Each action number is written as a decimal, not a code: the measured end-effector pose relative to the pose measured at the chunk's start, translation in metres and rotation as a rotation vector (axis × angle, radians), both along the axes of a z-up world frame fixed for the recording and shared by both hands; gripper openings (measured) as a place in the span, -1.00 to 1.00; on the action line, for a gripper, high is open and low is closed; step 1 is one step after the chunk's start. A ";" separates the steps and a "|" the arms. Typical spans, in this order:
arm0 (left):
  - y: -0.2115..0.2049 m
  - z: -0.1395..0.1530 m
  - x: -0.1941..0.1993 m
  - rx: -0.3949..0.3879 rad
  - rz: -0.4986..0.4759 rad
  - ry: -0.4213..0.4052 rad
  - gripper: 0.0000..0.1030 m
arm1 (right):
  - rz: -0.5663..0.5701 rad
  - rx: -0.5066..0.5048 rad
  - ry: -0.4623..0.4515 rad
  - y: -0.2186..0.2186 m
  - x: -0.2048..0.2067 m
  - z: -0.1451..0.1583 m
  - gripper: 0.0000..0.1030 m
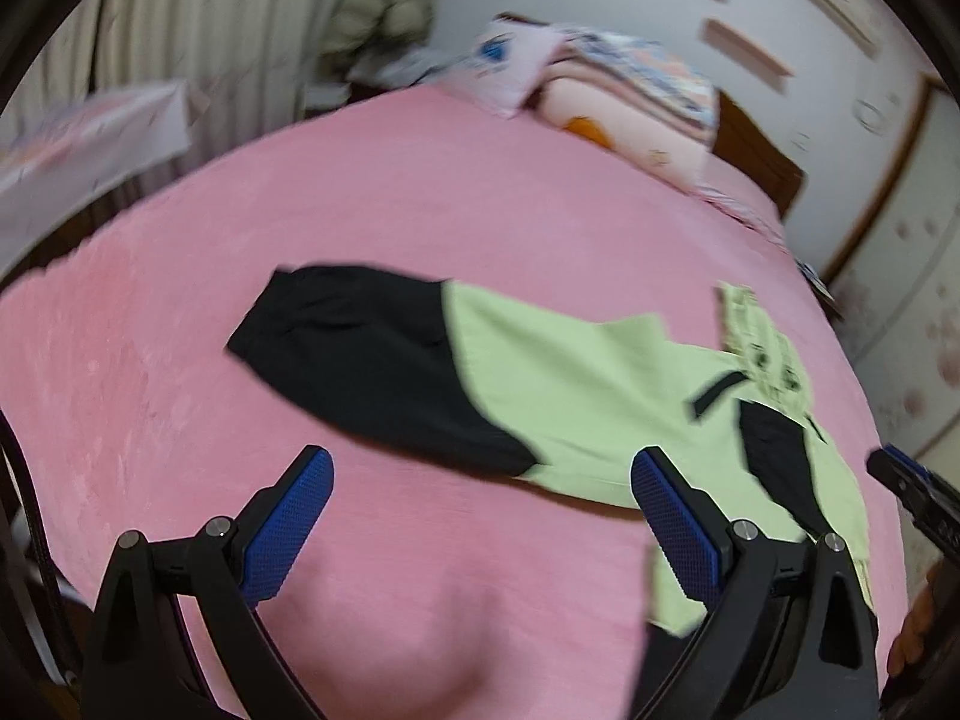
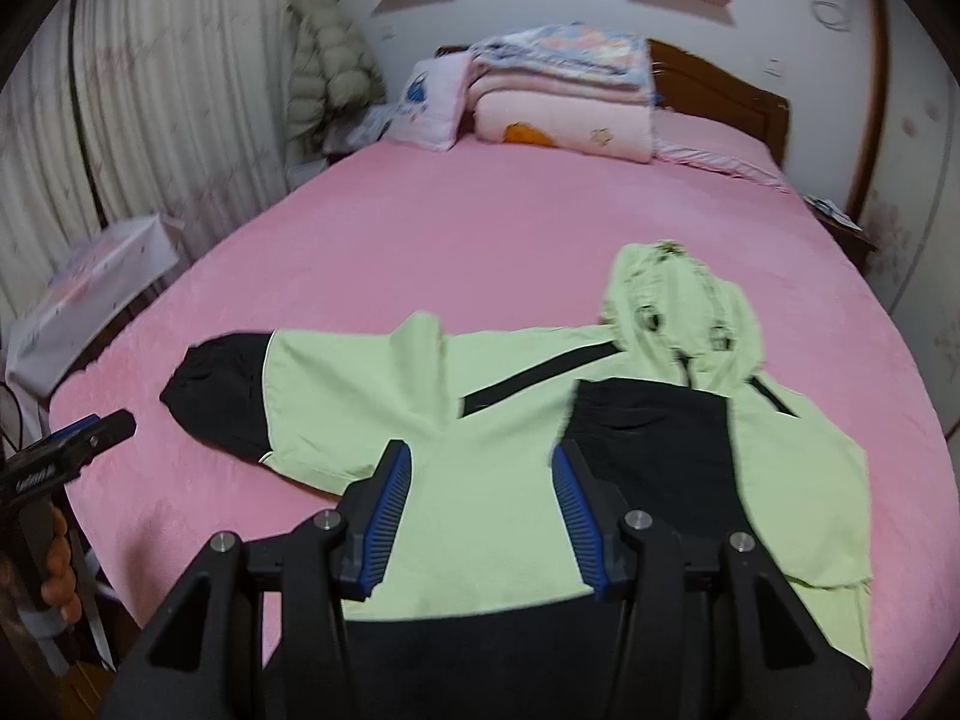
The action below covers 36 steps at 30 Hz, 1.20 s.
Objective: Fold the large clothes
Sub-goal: 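Grasp the other black sleeve cuff with the left gripper and lift it, then fold the held sleeve across the jacket front over the first sleeve, left gripper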
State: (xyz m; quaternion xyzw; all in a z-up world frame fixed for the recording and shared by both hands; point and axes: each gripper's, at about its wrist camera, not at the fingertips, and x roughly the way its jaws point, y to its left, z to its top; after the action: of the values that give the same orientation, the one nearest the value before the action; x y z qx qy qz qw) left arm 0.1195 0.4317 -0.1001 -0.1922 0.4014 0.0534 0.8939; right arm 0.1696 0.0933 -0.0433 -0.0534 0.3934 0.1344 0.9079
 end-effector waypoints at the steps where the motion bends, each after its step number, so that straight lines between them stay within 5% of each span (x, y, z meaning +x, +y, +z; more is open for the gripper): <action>1: 0.013 -0.013 0.005 -0.018 0.018 0.016 0.92 | 0.010 -0.014 0.008 0.011 0.006 -0.008 -0.05; 11: 0.088 -0.130 0.062 -0.332 0.173 0.100 0.92 | 0.059 -0.007 0.116 0.062 0.041 -0.067 -0.05; 15: 0.094 -0.145 0.076 -0.371 0.225 0.049 0.84 | 0.069 -0.023 0.134 0.064 0.045 -0.081 -0.05; 16: 0.093 -0.145 0.080 -0.365 0.235 0.025 0.68 | 0.067 -0.025 0.139 0.064 0.046 -0.084 -0.05; 17: 0.092 -0.145 0.085 -0.360 0.235 0.014 -0.04 | 0.062 -0.023 0.150 0.061 0.047 -0.088 -0.05; 18: 0.090 -0.147 0.093 -0.350 0.230 0.028 -0.98 | 0.058 -0.021 0.160 0.059 0.049 -0.091 -0.05; 19: 0.089 -0.148 0.100 -0.362 0.222 0.047 -0.92 | 0.053 -0.017 0.173 0.056 0.050 -0.094 -0.05; 21: 0.080 -0.137 0.102 -0.323 0.261 0.025 -0.95 | 0.040 -0.013 0.184 0.048 0.052 -0.096 -0.05; 27: -0.004 -0.032 0.107 -0.119 0.074 -0.163 -0.95 | -0.018 0.021 0.154 0.009 0.050 -0.086 -0.05; 31: -0.083 0.036 0.110 -0.103 -0.119 -0.269 -0.95 | -0.086 0.078 0.146 -0.032 0.048 -0.076 -0.05; 36: -0.180 0.074 0.118 -0.103 -0.336 -0.305 -0.95 | -0.187 0.127 0.116 -0.092 0.038 -0.060 -0.05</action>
State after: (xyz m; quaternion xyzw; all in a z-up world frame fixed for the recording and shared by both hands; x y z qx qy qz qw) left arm 0.2379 0.2513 -0.0265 -0.1737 0.2902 -0.1465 0.9296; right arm 0.2079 0.0016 -0.1033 0.0493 0.4394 0.0765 0.8937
